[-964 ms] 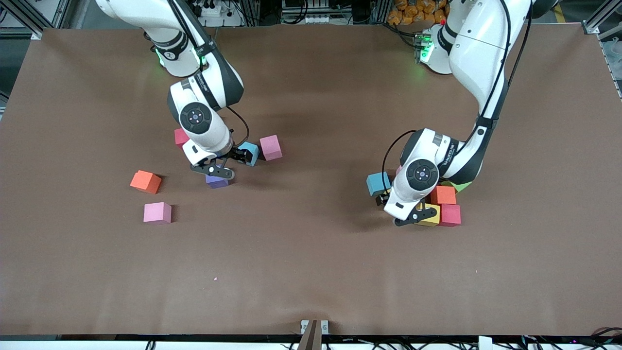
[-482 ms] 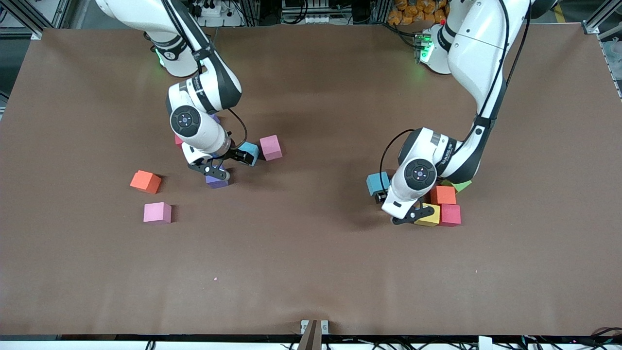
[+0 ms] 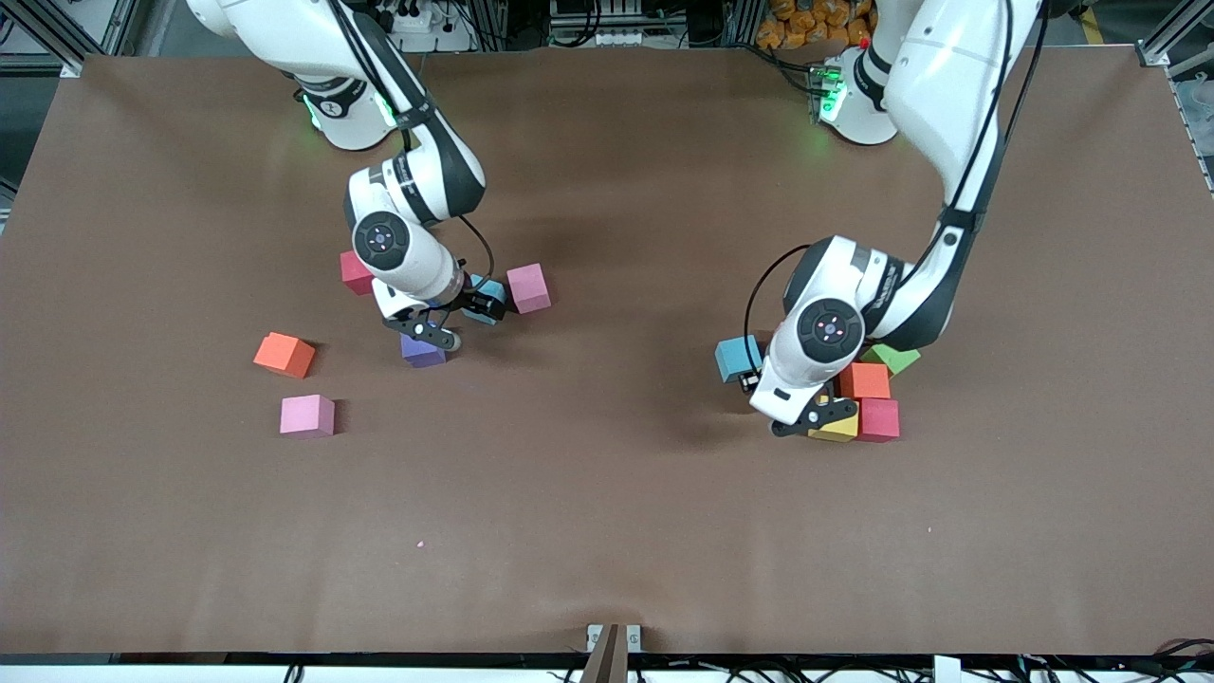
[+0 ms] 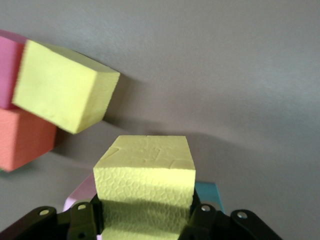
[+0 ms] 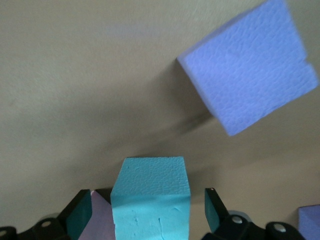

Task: Form number 2 with 11 blocks
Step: 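Place the yellow cube mid-table with the left gripper while the right carries cyan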

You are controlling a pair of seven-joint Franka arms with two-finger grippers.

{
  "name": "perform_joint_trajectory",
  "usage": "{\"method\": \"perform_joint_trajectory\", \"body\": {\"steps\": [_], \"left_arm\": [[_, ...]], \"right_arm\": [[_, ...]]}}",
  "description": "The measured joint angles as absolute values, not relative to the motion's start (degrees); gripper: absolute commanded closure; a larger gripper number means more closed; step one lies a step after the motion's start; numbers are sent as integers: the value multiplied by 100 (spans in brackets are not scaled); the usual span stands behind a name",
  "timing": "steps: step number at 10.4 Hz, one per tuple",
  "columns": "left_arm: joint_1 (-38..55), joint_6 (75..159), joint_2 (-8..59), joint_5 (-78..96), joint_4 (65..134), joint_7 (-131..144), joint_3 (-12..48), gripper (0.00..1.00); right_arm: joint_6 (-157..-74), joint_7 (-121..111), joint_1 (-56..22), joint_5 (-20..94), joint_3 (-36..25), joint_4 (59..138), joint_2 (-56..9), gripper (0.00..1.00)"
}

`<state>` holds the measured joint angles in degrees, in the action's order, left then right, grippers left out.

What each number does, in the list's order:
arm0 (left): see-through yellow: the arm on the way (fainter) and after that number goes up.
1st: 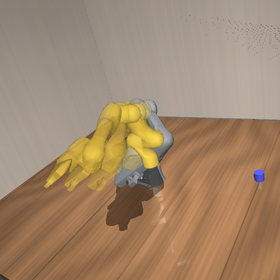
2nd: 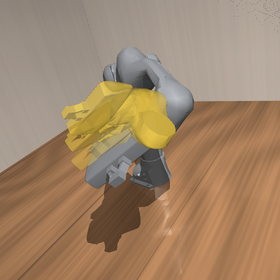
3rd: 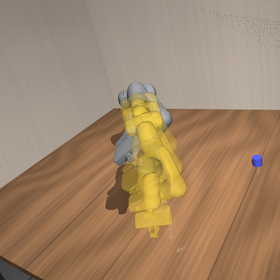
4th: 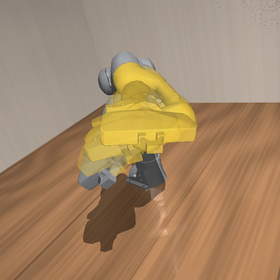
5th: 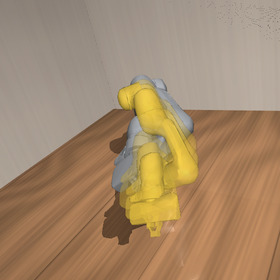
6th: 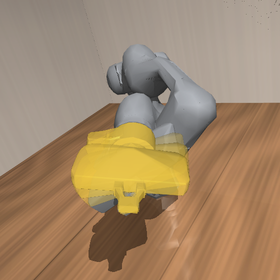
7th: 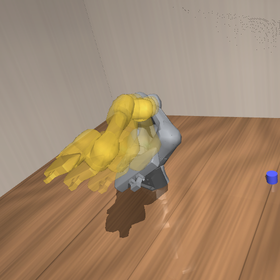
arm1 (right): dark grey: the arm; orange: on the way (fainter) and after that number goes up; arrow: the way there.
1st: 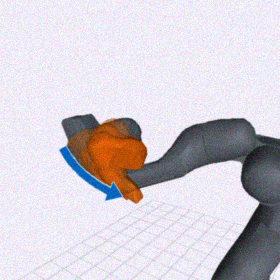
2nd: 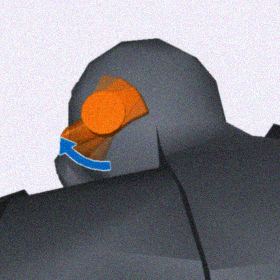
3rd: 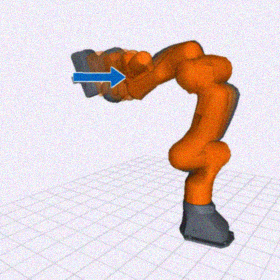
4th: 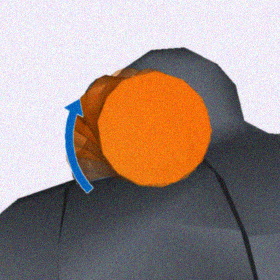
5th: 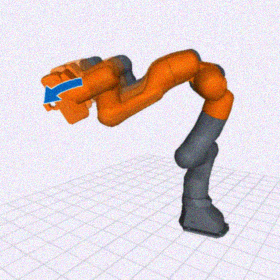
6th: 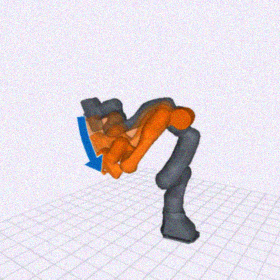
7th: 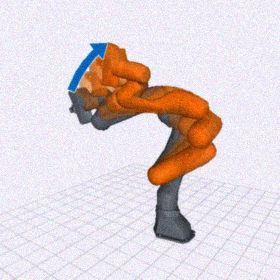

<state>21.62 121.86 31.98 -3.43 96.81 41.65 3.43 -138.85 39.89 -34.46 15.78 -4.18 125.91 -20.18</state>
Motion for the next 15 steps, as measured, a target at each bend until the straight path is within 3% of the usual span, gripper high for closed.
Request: {"method": "perform_joint_trajectory", "body": {"steps": [3,5,6,9,15], "left_arm": [[2167,11391,2569,-290,9677,4187,764,47],[2223,11320,2516,-278,9774,4715,1484,47],[2271,11337,2535,-277,9867,4963,1813,47],[2354,11759,2584,-276,10322,5567,2662,47],[3134,12825,2884,-277,11067,6759,3125,47]], "right_arm": [[-13916,4004,-3509,1603,-416,12678,-2169,0],[-13939,4014,-3570,1610,-416,12766,-2182,72],[-13951,4053,-3619,1617,-415,12774,-2182,89],[-13990,4330,-3669,1652,-430,12757,-2089,93],[-13109,5305,-3077,1671,-511,12691,-1156,93]]}}
